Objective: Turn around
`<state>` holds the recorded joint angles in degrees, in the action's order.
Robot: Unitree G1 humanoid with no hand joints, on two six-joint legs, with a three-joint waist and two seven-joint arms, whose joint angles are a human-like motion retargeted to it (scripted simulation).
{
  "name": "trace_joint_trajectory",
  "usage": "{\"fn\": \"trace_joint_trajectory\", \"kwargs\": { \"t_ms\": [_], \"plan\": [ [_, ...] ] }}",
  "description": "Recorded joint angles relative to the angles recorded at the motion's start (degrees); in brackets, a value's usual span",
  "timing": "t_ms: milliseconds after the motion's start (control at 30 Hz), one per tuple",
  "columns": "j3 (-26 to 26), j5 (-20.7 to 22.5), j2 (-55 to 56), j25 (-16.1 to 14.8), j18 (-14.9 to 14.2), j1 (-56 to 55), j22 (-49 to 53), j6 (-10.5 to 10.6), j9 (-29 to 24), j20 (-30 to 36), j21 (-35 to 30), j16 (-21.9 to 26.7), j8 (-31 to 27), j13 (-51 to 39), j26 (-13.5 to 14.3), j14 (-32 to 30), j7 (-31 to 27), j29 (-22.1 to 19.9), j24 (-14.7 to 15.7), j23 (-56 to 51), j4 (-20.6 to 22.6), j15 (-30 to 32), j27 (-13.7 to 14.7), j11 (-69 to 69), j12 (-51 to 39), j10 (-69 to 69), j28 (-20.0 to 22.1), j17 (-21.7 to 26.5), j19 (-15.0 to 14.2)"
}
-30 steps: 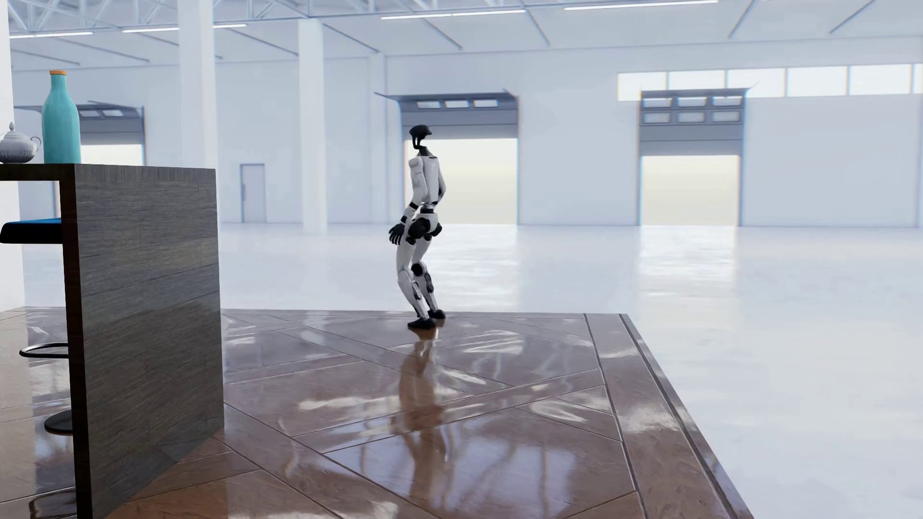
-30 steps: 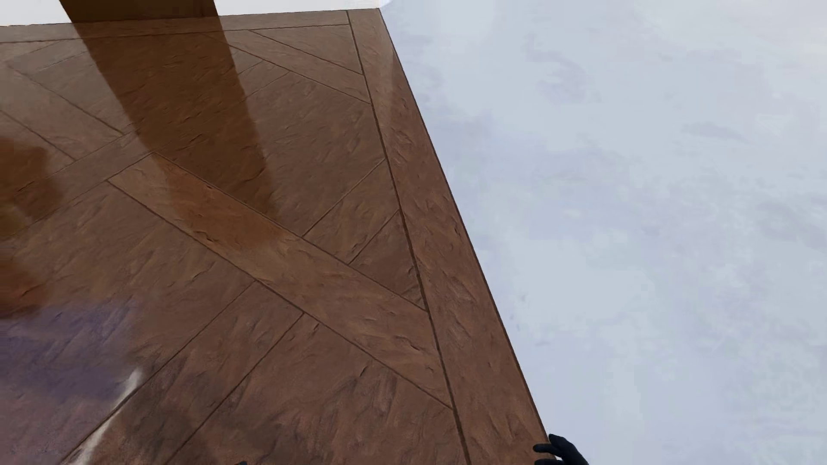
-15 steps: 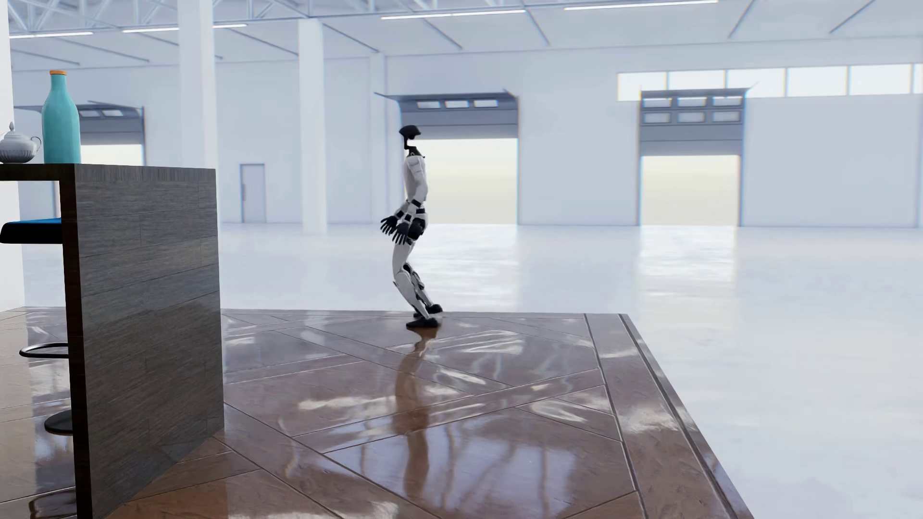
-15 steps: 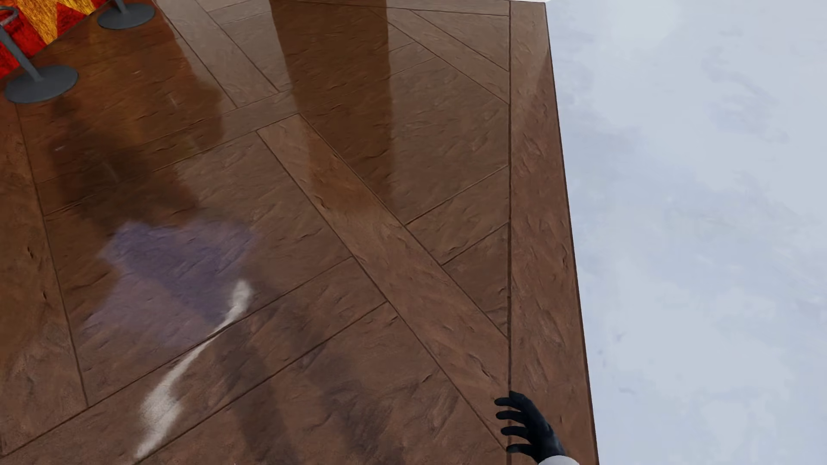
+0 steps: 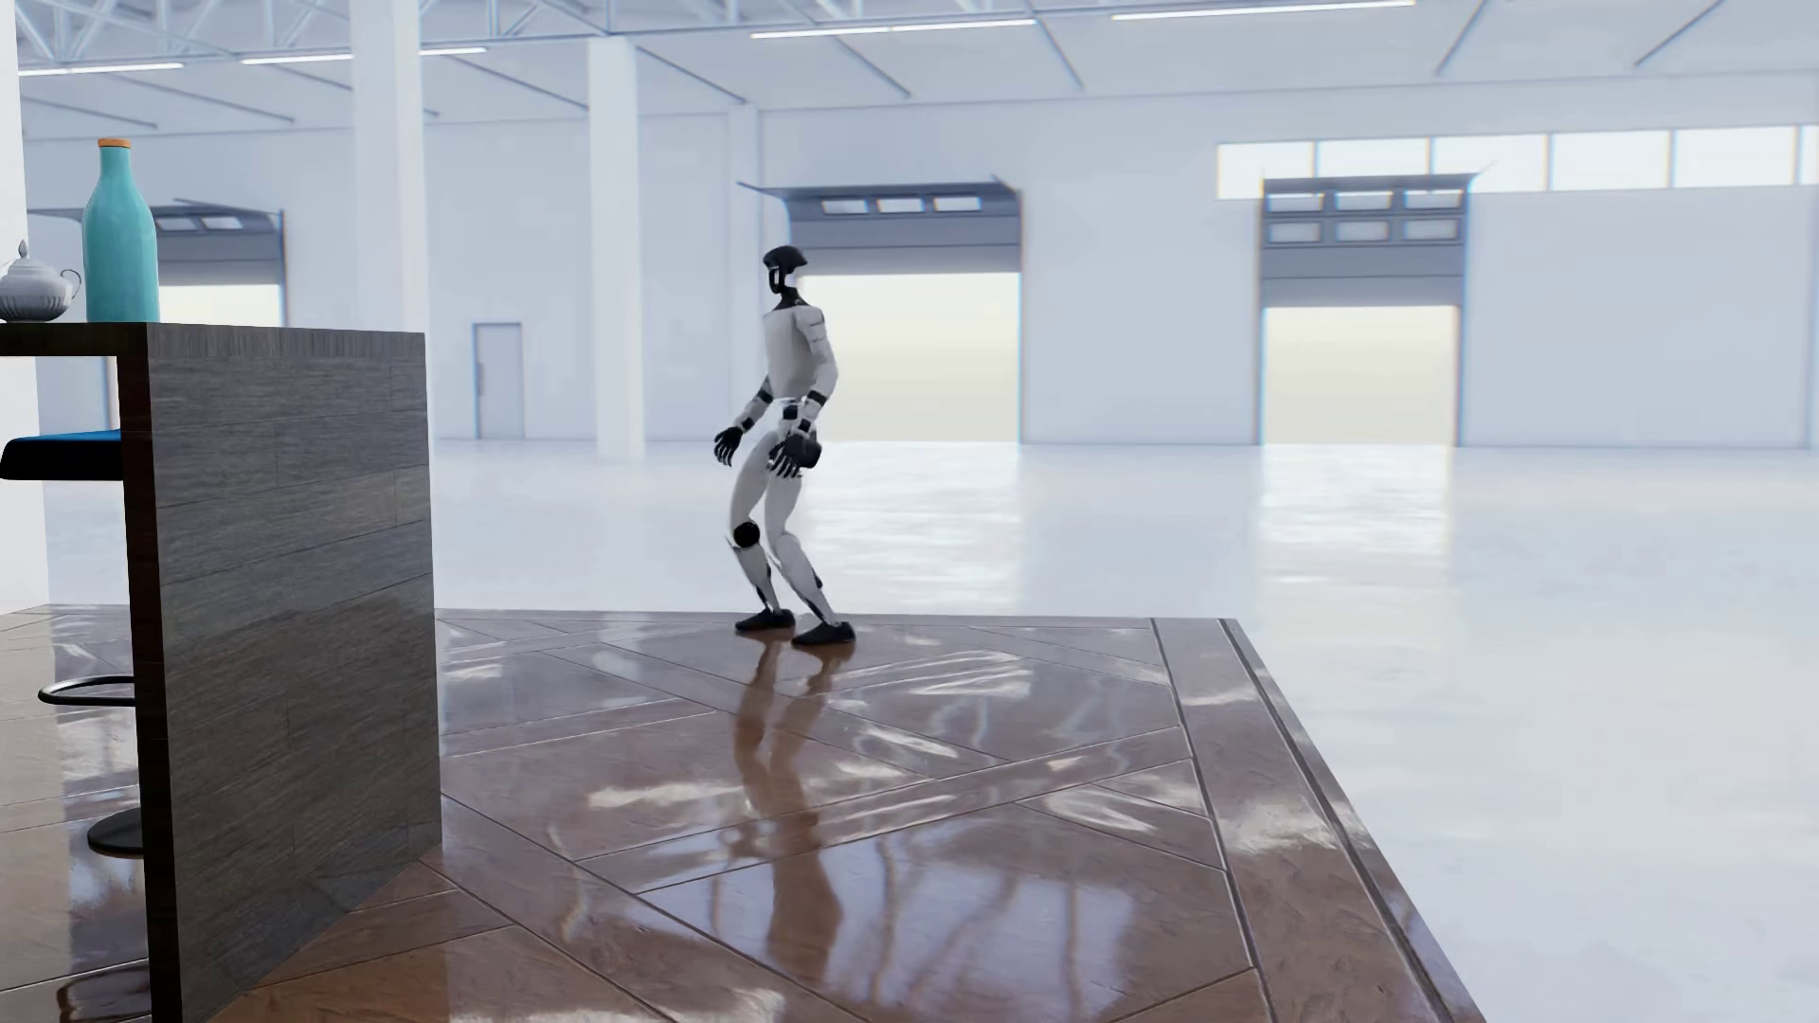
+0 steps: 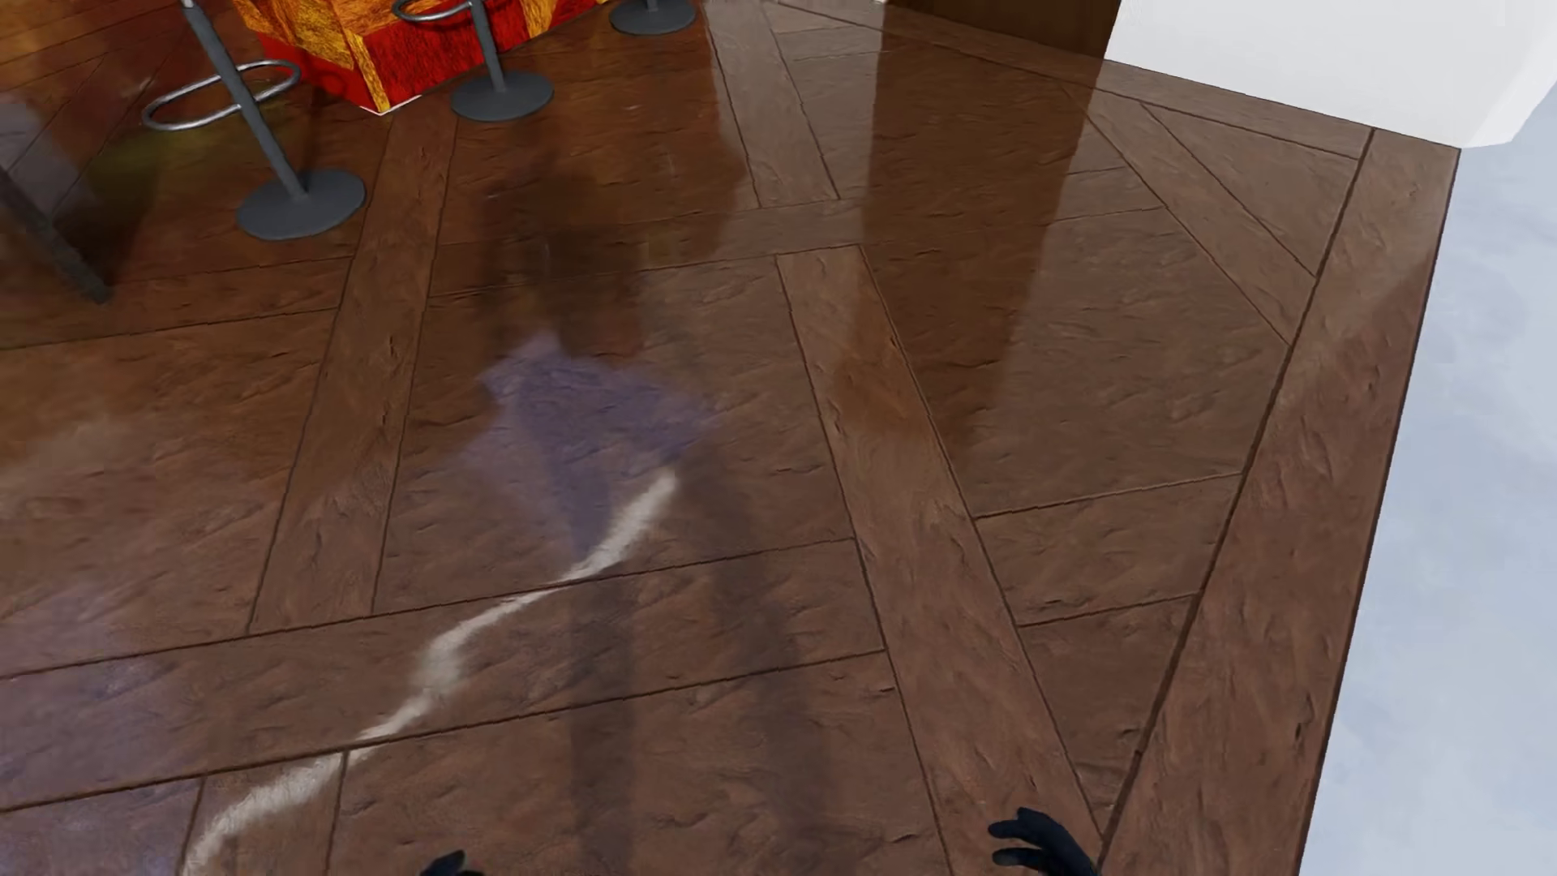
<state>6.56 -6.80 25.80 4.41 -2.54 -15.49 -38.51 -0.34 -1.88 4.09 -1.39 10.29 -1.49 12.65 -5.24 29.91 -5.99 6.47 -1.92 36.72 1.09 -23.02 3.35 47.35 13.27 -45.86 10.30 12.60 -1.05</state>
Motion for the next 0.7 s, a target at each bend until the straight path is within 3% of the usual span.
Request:
{"fn": "trace_joint_trajectory", "kwargs": {
  "t_ms": [33, 100, 133, 167, 233, 267, 300, 333, 367, 400, 467, 533, 567, 633, 667, 700],
  "plan": [
    [0.6, -0.2, -1.2, 0.1, -1.2, -2.2, 1.2, 0.5, 0.1, -0.1, 0.1, -1.6, 0.7, 0.3, -1.3, -1.7, 1.6, 0.4, -0.2, 0.5, -1.3, 0.1, -0.6, -1.1, -0.1, -4.4, 0.5, 1.4, -4.7],
    [0.6, -1.0, -3.7, -1.3, -4.6, -3.7, 1.7, 2.0, 1.3, -1.2, -1.5, -2.2, 4.7, 0.3, -3.4, -2.0, 6.1, -1.2, -0.4, -0.2, -5.4, -0.7, -2.8, -3.0, -0.6, -2.5, -1.4, 0.1, -4.5],
    [1.5, -1.5, -4.9, -2.3, -6.0, -3.9, 1.6, 2.7, 1.0, -2.9, -2.6, -1.5, 6.2, -2.0, -2.9, -0.7, 7.2, -2.6, -0.4, -0.4, -6.7, -1.7, -4.1, -2.5, -0.3, -1.3, -3.2, -1.1, -4.6],
    [2.3, -2.2, -5.6, -3.4, -5.3, -3.8, -0.1, 2.8, 0.7, -4.0, -4.2, 0.2, 6.6, -4.5, -1.6, 0.0, 6.6, -4.4, -0.4, -2.7, -6.2, -3.3, -5.3, -1.6, 0.1, -2.1, -4.8, -2.5, -4.8],
    [2.8, -3.3, -3.5, -4.5, 0.8, -2.6, -1.6, 3.6, -0.7, -4.7, -6.0, 1.2, 5.6, -6.8, 0.4, 0.8, 4.6, -6.9, 0.4, -1.7, -4.2, 0.0, -4.4, 7.2, 1.9, -2.6, -5.7, -3.1, -5.3],
    [2.2, -2.6, 0.1, -4.6, 0.0, -2.3, -2.1, 3.2, -0.6, -3.6, -6.0, 2.2, 3.1, -5.5, 1.5, 0.5, 3.5, -7.1, 1.1, -3.5, -3.5, 5.8, -4.1, 14.0, 2.8, -1.9, -4.9, -4.1, -0.4],
    [1.9, -1.3, 1.7, -4.5, 0.1, -1.8, -2.7, 2.0, 0.2, -3.4, -4.4, 2.1, 0.8, -2.4, 1.9, -0.2, 2.1, -5.6, 1.7, -2.6, -2.3, 7.2, -3.5, 15.2, 2.2, 0.0, -3.6, -2.4, 5.4],
    [1.5, 0.4, 1.8, -4.0, 0.0, -1.1, -1.2, 0.7, 0.3, -2.7, -1.0, 2.2, -0.1, 0.3, 1.4, -0.6, 0.6, -3.8, 2.0, -2.1, -1.5, 2.2, -3.3, 12.1, 1.0, 1.2, -2.3, -0.9, 9.4],
    [0.8, 0.8, 1.0, -2.9, -0.2, -1.5, 0.0, -1.4, 0.6, -0.6, 1.9, 0.7, -1.1, 1.8, 1.0, -0.2, -0.5, -2.9, 1.9, -1.3, -0.2, -3.1, -3.5, 2.4, -0.3, 1.1, -0.6, -0.6, 9.4],
    [0.3, 0.0, -1.2, -2.4, -0.4, -2.1, 0.4, -1.8, 0.9, 0.3, -0.1, -0.9, -0.7, 1.8, 0.6, 0.1, 0.4, -3.3, 1.9, 0.8, -0.8, -1.1, -4.2, -0.5, -0.2, -0.3, 0.5, -0.3, -5.2],
    [-0.1, -1.1, -3.3, -2.0, -0.5, -3.2, 1.4, -1.4, 1.2, -0.7, -2.5, -0.5, 3.0, -0.5, -0.8, 0.0, 4.8, -3.9, 2.4, -0.8, -4.0, -2.3, -6.8, -1.5, 1.3, -0.3, 0.0, -1.8, -5.2],
    [1.7, -2.3, -4.2, -2.3, -0.2, -2.2, -1.7, 0.1, -0.4, -3.4, -4.2, -0.1, 4.5, -4.5, -1.4, 0.7, 2.8, -4.6, 2.4, -2.5, -3.1, -1.8, -7.0, 1.6, 1.8, -0.8, -1.5, -3.2, -5.5],
    [2.3, -2.5, -2.6, -2.2, 0.0, -1.4, -2.2, 0.5, -1.0, -3.1, -4.9, 1.5, 4.0, -4.7, -2.1, 0.6, 1.8, -5.0, 2.3, -3.0, -2.5, 1.1, -5.6, 6.2, 1.9, -0.2, -2.1, -3.5, -4.5],
    [2.3, -0.1, 0.0, -2.5, 0.0, -0.1, -4.5, 0.0, -0.7, -3.4, -2.4, 1.8, 0.1, -3.8, -1.8, -0.8, -1.2, -4.4, 1.3, -1.2, -0.8, 5.1, -2.3, 10.8, 0.9, 3.0, -1.4, -2.6, 8.9],
    [2.7, 0.8, 0.0, -2.3, -0.1, 0.1, -1.8, -1.2, -0.6, -2.0, 0.0, 1.6, 0.2, -1.4, -2.2, -0.7, -2.3, -3.4, 0.7, -3.0, 0.5, -0.9, -1.1, 4.6, 0.4, 3.6, -0.5, -1.6, 17.3],
    [1.9, 0.6, -3.1, -2.2, -0.5, -0.6, -0.3, -0.9, -0.1, -0.7, 0.1, -0.5, 0.2, -0.2, -2.0, -0.3, -2.0, -2.8, 0.2, 0.0, 0.0, -3.6, 0.2, -0.2, 0.1, 1.8, 0.4, -0.3, 4.0]
  ]
}}
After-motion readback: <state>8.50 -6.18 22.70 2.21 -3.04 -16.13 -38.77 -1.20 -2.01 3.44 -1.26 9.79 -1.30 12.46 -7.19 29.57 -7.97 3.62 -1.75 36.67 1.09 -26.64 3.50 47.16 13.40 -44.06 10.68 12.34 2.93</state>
